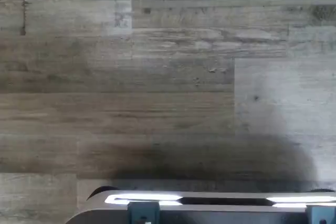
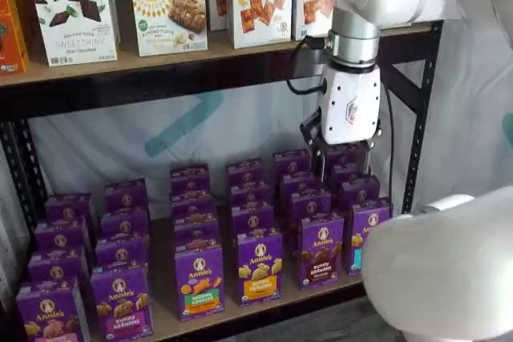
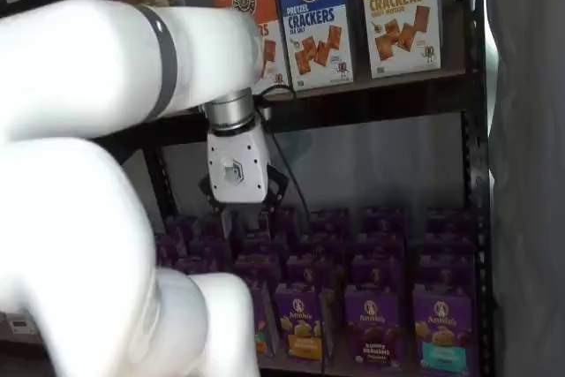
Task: Pick up the purple box with a brown patch in the center, on the bottom shelf, the fifth box from the left
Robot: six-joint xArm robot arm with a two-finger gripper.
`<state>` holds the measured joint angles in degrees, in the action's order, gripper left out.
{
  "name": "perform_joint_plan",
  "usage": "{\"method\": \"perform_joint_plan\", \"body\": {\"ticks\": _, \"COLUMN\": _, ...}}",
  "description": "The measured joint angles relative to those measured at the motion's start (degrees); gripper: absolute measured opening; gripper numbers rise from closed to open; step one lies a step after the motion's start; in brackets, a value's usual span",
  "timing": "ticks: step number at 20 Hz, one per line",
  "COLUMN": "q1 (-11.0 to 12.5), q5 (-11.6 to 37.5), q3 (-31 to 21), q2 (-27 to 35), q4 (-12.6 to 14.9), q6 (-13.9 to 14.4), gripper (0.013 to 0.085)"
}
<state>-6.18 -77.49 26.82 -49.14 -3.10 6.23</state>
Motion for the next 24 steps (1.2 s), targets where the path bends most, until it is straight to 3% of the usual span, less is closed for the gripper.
{"method": "perform_joint_plan", "body": {"ticks": 15, "q1": -0.7, "q5": 14.5, "q3": -6.5, "q2": 7.4, "q4": 0.5, "q6": 0.3, "gripper": 0.0850}}
{"method": "perform_joint_plan", "body": {"ticks": 24, "q1": -1.1, "q5": 26.8, "q3": -9.1, "q2": 15.9, "q4": 3.4, "q6": 2.0, "gripper": 0.0850}}
